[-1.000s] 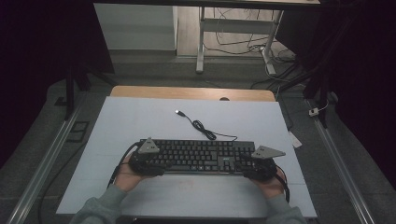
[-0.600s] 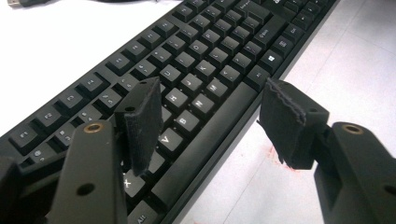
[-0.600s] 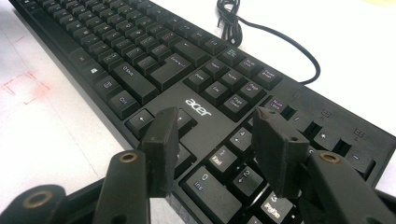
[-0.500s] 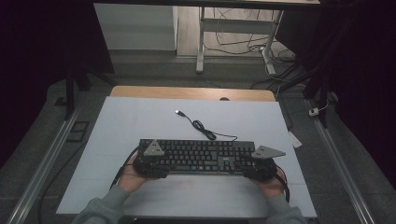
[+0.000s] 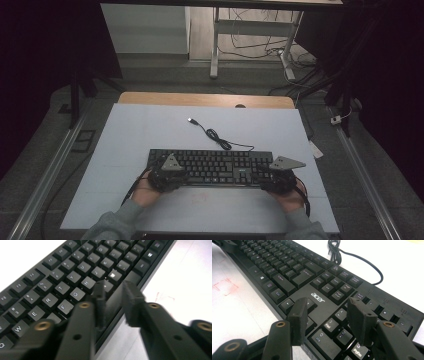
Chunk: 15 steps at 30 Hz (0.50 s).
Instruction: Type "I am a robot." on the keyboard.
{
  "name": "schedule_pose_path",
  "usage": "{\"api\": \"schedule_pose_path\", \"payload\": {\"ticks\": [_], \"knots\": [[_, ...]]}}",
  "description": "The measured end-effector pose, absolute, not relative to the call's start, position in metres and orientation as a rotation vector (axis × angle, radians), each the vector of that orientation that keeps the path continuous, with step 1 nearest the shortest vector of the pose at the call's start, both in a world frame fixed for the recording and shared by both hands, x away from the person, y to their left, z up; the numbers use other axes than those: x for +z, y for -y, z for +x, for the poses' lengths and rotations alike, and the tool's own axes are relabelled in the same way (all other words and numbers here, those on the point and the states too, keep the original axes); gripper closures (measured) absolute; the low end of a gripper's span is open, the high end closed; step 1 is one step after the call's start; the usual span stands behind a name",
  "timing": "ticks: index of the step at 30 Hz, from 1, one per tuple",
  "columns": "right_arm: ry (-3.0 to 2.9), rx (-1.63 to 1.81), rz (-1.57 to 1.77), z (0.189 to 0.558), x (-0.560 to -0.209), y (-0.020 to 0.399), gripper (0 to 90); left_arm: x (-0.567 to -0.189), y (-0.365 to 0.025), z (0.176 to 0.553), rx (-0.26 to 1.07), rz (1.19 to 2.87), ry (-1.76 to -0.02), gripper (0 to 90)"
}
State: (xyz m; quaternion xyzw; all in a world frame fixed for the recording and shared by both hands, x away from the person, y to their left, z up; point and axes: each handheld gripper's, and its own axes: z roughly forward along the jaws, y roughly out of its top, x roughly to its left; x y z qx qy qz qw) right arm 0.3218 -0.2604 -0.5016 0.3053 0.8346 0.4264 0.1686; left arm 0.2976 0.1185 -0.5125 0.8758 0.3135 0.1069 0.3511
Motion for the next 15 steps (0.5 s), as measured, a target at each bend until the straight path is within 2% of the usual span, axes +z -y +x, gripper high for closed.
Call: {"api": "schedule_pose_path", "payload": {"ticks": [5, 15], "knots": [[-2.369, 1.219, 0.868, 0.3221, -0.5020, 0.2603, 51.7, -0.5167, -0.1143, 0.2988, 0.281, 2.286, -0.802, 88.5], [-2.366, 1.220, 0.870, 0.3220, -0.5021, 0.2602, 51.6, -0.5189, -0.1120, 0.2996, 0.276, 2.289, -0.793, 89.1]]}}
